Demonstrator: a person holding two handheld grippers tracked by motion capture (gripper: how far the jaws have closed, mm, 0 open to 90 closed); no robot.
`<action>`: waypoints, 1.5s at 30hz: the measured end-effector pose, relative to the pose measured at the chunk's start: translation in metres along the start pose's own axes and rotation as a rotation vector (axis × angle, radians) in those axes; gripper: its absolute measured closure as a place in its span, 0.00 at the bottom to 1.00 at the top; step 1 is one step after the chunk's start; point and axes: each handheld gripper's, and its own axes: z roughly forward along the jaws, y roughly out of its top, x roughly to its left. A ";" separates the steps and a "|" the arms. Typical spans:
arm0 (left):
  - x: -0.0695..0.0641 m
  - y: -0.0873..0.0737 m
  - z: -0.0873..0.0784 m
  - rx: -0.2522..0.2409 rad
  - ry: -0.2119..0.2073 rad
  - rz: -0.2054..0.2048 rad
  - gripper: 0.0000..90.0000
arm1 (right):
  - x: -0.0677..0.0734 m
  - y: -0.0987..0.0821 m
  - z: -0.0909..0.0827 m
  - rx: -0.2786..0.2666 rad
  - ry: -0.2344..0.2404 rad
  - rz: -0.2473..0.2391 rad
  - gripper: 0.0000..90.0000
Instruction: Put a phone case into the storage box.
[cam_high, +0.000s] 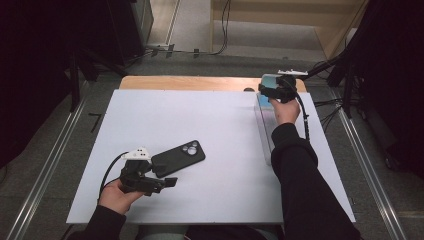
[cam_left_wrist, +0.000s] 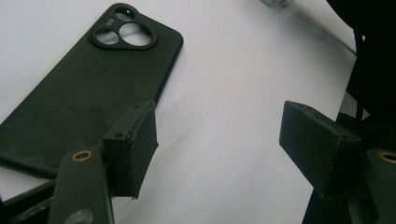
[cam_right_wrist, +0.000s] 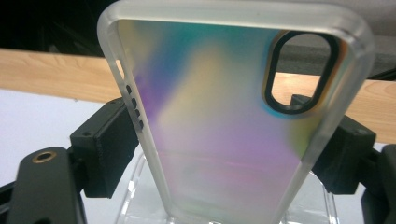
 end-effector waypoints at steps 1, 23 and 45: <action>0.000 0.000 0.000 0.000 0.001 0.000 0.30 | 0.001 0.000 0.001 0.013 -0.014 -0.019 0.18; 0.004 0.001 -0.006 -0.028 0.016 -0.025 0.30 | -0.006 0.003 -0.012 0.103 0.042 0.036 0.00; 0.007 0.005 -0.008 -0.017 -0.016 -0.056 0.30 | 0.027 0.000 -0.078 0.150 0.176 -0.024 0.00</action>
